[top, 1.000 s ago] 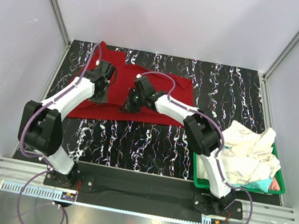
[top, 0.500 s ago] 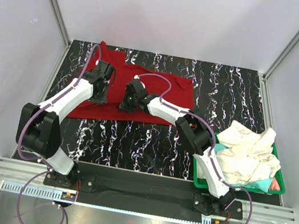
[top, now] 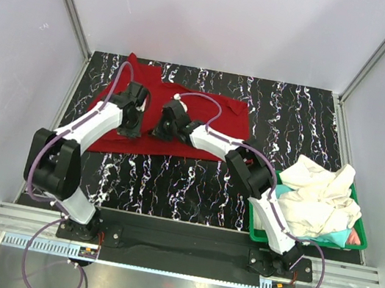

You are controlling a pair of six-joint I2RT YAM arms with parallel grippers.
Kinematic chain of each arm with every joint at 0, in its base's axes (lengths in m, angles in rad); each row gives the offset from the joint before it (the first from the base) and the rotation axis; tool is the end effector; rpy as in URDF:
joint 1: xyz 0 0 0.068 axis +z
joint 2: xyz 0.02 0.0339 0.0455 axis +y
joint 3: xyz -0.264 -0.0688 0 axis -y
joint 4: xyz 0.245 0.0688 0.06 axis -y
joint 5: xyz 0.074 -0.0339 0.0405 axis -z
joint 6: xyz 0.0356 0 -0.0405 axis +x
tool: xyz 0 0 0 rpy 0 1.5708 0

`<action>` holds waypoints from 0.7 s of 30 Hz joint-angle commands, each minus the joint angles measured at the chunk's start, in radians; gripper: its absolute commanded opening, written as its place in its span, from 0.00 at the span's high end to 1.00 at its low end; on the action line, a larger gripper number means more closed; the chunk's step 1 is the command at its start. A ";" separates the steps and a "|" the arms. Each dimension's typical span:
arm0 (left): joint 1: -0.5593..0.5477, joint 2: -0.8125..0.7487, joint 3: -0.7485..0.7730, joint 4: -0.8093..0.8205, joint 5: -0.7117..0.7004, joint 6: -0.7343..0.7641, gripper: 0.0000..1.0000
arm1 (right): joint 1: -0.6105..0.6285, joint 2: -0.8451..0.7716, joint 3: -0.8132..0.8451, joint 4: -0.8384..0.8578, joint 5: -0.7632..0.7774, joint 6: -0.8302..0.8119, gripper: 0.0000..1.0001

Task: Fold and stack the t-shirts
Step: Fold the tshirt

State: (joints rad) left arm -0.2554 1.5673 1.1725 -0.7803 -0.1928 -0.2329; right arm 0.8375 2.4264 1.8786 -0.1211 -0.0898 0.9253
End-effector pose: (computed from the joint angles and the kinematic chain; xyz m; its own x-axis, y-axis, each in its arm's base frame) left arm 0.3020 -0.0718 0.2381 -0.9094 0.0033 -0.4158 -0.0343 0.9960 0.0831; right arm 0.3628 0.4075 0.1424 -0.8784 0.2136 -0.4275 -0.1419 0.7376 0.6601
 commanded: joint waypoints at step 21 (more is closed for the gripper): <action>0.065 0.022 0.035 0.108 0.098 -0.037 0.67 | -0.067 0.065 0.047 0.142 -0.097 0.000 1.00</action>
State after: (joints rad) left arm -0.2417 1.6661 1.1477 -0.7265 -0.0605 -0.2451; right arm 0.7769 2.4874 1.9144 -0.0673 -0.1467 0.9318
